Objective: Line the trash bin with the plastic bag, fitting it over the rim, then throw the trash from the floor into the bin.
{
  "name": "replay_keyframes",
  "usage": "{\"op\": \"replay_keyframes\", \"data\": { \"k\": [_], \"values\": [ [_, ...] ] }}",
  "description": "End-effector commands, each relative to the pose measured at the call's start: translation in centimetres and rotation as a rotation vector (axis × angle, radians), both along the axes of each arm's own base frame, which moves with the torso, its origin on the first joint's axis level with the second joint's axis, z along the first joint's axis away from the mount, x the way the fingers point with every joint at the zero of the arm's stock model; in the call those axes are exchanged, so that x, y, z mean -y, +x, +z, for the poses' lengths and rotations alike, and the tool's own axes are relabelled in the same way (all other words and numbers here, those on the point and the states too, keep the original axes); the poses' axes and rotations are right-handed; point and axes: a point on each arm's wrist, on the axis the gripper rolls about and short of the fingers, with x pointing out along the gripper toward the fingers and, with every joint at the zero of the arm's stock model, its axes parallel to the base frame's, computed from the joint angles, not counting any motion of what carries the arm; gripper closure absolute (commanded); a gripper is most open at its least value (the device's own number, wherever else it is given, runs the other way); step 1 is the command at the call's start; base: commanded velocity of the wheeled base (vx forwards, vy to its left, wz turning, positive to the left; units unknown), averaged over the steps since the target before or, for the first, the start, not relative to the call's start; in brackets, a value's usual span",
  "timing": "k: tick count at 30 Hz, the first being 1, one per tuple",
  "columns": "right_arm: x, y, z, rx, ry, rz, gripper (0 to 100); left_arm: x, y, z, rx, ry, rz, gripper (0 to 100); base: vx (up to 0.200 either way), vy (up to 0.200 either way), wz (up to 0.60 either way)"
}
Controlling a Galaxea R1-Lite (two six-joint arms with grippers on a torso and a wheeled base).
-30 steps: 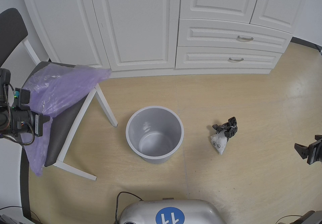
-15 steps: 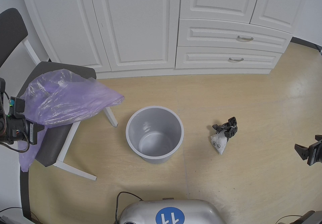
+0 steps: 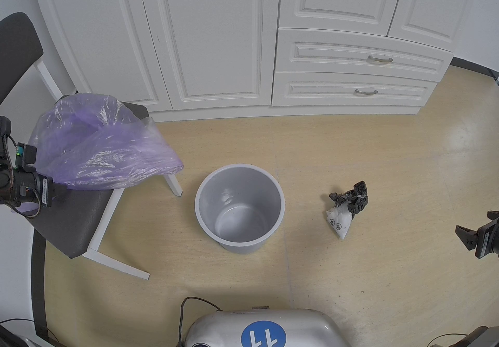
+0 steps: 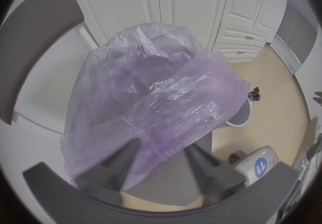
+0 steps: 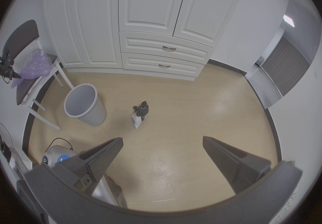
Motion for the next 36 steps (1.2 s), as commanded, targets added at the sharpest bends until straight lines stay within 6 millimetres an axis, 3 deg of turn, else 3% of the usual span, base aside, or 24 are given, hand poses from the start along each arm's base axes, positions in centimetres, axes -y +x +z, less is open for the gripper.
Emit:
{"op": "replay_keyframes", "data": {
  "k": [1,7,9,11,12,13,18,21,29,36],
  "values": [
    [0.0,0.0,-0.1,-0.003,0.0,0.0,0,-0.4,-0.6,0.0,0.003,-0.008,0.012,0,0.0,0.0,0.0],
    [0.0,0.0,0.0,0.002,-0.001,0.001,0,0.1,-2.7,1.3,0.044,0.007,0.021,0,0.0,0.0,0.0],
    [0.0,0.0,0.0,0.002,0.0,0.003,0,0.8,-4.9,1.6,0.053,0.025,0.014,0,0.0,0.0,0.0],
    [0.0,0.0,0.0,0.002,-0.001,0.001,0,0.9,-5.1,1.6,0.055,0.028,0.014,0,0.0,0.0,0.0],
    [0.0,0.0,0.1,0.003,0.0,0.003,0,1.8,-7.5,1.7,0.091,0.092,-0.017,0,0.0,0.0,0.0],
    [0.0,0.0,0.1,0.005,0.0,0.003,0,1.9,-7.8,1.7,0.096,0.101,-0.021,0,0.0,0.0,0.0],
    [0.0,-0.1,0.0,0.003,0.003,0.013,0,3.7,-11.8,1.2,0.167,0.238,-0.123,0,0.0,0.0,0.0],
    [0.0,-0.1,0.0,0.003,0.0,0.018,0,4.2,-12.8,0.1,0.155,0.306,-0.179,0,0.0,0.0,0.0],
    [-0.1,-0.5,0.1,0.014,-0.023,0.03,0,3.9,-12.2,-4.2,0.186,0.469,-0.237,0,0.0,0.0,0.0],
    [-0.1,-0.5,0.0,0.01,-0.026,0.032,0,1.3,-6.6,-7.0,0.242,0.633,-0.165,0,0.0,0.0,0.0]
  ]
}}
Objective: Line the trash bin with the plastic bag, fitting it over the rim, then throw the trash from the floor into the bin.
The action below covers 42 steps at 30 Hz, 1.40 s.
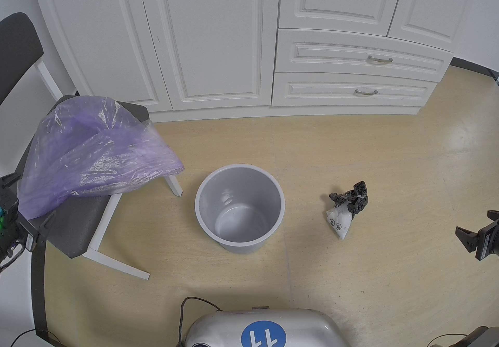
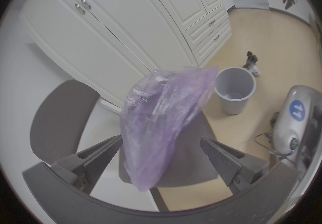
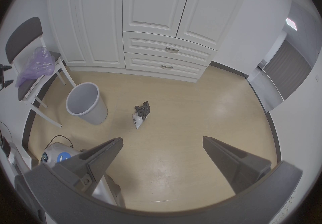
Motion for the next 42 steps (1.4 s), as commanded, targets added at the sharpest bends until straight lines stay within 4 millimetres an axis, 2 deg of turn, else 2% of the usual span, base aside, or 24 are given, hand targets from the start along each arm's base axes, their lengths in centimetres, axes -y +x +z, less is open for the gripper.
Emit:
{"op": "replay_keyframes", "data": {
  "k": [1,4,10,16,21,34,38,41,42],
  "values": [
    [0.0,-0.1,0.0,0.004,-0.007,0.004,0,-2.1,4.5,-5.4,-0.093,0.067,0.065,0,0.0,0.0,0.0],
    [0.0,-0.1,0.0,0.001,-0.006,0.004,0,-2.5,5.4,-6.1,-0.076,0.085,0.102,0,0.0,0.0,0.0],
    [0.0,0.1,-0.1,-0.007,-0.005,0.001,0,-2.6,5.9,-6.8,-0.095,0.077,0.104,0,0.0,0.0,0.0],
    [0.0,0.1,-0.1,-0.008,-0.006,0.0,0,-3.0,6.6,-6.7,-0.091,0.078,0.107,0,0.0,0.0,0.0],
    [0.1,0.2,-0.2,-0.014,-0.005,-0.001,0,-3.6,8.2,-6.5,-0.079,0.075,0.121,0,0.0,0.0,0.0],
    [0.1,0.2,-0.2,-0.014,-0.005,-0.007,0,-4.9,10.6,-2.5,0.099,0.062,0.173,0,0.0,0.0,0.0],
    [0.1,0.2,-0.2,-0.016,-0.005,-0.007,0,-5.7,11.7,-0.5,0.124,0.049,0.187,0,0.0,0.0,0.0],
    [0.1,0.2,-0.2,-0.014,-0.005,-0.007,0,-5.7,11.8,0.9,0.134,0.02,0.192,0,0.0,0.0,0.0],
    [0.1,0.2,-0.2,-0.014,-0.005,-0.007,0,-5.7,11.7,1.9,0.137,-0.003,0.193,0,0.0,0.0,0.0]
  ]
}}
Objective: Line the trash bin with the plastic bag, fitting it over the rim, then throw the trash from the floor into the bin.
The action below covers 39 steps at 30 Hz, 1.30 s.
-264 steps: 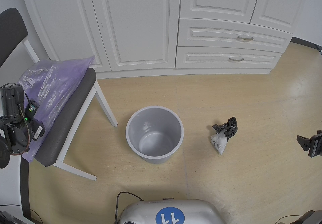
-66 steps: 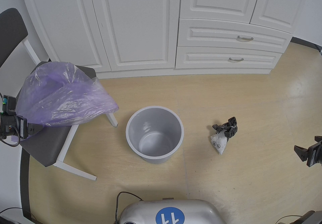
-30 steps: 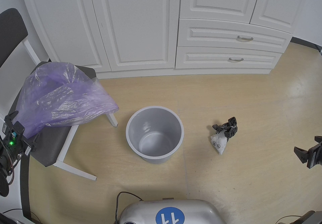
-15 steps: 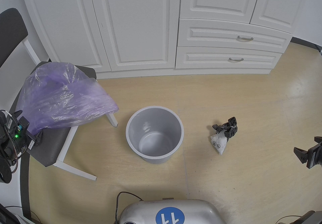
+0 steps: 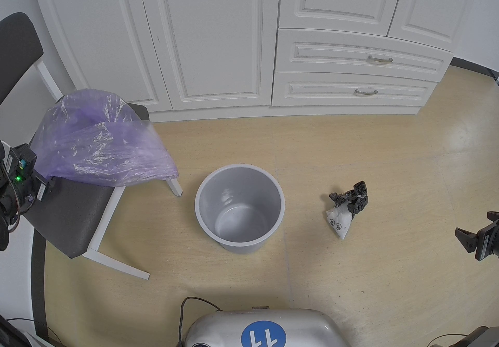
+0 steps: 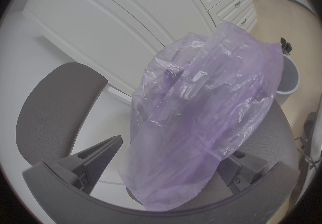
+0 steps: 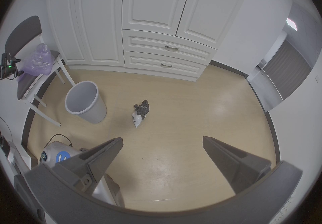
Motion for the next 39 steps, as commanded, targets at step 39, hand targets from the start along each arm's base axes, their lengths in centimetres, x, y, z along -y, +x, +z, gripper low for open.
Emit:
{"op": "replay_keyframes", "data": {
  "k": [39],
  "values": [
    [0.0,0.1,-0.4,-0.022,0.0,0.0,0,-0.1,-3.4,4.9,-0.126,-0.3,-0.045,0,0.0,0.0,0.0]
  ]
}}
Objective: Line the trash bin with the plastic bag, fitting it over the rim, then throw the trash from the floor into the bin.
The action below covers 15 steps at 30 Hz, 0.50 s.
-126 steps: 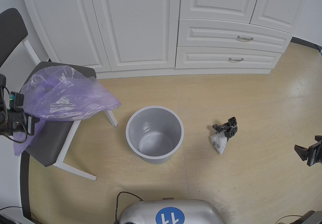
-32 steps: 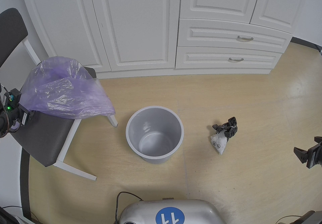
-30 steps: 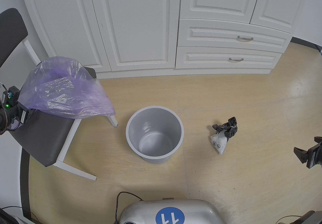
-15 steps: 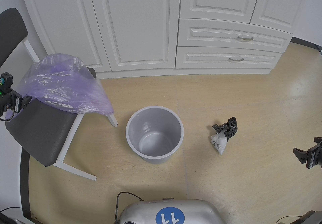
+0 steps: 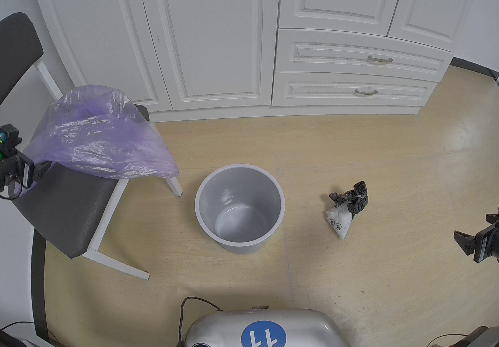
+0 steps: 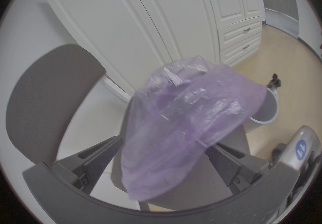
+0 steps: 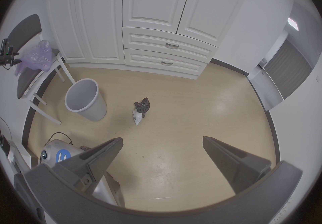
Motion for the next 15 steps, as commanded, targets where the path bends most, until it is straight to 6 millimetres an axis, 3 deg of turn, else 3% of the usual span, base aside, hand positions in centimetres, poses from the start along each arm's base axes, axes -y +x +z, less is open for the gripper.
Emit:
{"op": "replay_keyframes", "data": {
  "k": [1,9,15],
  "values": [
    [0.0,0.0,-0.1,-0.003,-0.001,0.0,0,-0.2,-1.6,-1.5,-0.065,-0.045,-0.014,0,0.0,0.0,0.0],
    [0.0,0.0,-0.1,-0.006,-0.011,0.005,0,0.4,-2.7,-3.6,-0.157,-0.102,-0.053,0,0.0,0.0,0.0],
    [-0.1,0.0,-0.4,-0.015,-0.012,0.012,0,2.7,-4.6,-3.8,-0.145,-0.077,-0.12,0,0.0,0.0,0.0]
  ]
}}
